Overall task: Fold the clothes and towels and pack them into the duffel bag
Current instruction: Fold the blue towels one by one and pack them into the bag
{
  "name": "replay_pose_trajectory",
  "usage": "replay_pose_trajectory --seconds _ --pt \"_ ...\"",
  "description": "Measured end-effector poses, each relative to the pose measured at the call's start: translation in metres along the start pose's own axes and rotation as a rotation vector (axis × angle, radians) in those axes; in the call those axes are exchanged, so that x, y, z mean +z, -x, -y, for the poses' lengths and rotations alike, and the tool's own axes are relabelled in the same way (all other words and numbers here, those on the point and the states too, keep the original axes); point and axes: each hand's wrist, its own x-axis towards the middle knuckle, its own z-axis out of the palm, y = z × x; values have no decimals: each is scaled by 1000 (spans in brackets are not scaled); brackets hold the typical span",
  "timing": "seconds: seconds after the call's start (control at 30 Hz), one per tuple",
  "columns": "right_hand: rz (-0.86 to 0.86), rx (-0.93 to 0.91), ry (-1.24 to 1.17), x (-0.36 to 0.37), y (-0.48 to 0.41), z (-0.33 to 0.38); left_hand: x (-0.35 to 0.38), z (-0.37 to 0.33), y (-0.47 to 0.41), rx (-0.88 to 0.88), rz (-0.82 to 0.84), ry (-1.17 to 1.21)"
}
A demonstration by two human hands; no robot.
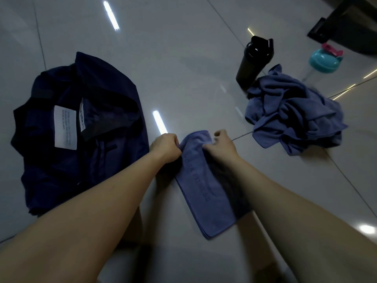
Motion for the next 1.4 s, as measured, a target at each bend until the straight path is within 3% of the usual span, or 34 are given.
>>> replay_pose_trajectory --seconds 0.1,0.27,0.37,0.53,0.8,0.93,1.27,1.4 --pt "74 172 -334 -14 -2 4 -1 2 5 31 55 43" --pt "273 239 -478 -44 -6 19 -17 -5 16 38 -30 302" --pt "218 108 -492 -75 5 35 -44 -20 24 70 -2 521" --pt "88 -171 -546 -141 36 58 -100 -51 45 275 -73 747" --pt "-89 -456 -504 -179 106 59 -143 -78 107 527 -319 753" --pt "-35 -373 -420 -142 132 25 -104 -50 121 462 -168 718" --pt "328 -40 -8 -44 185 -70 3 20 151 227 419 152" --pt "484 61 11 -44 184 -79 2 22 148 102 621 197"
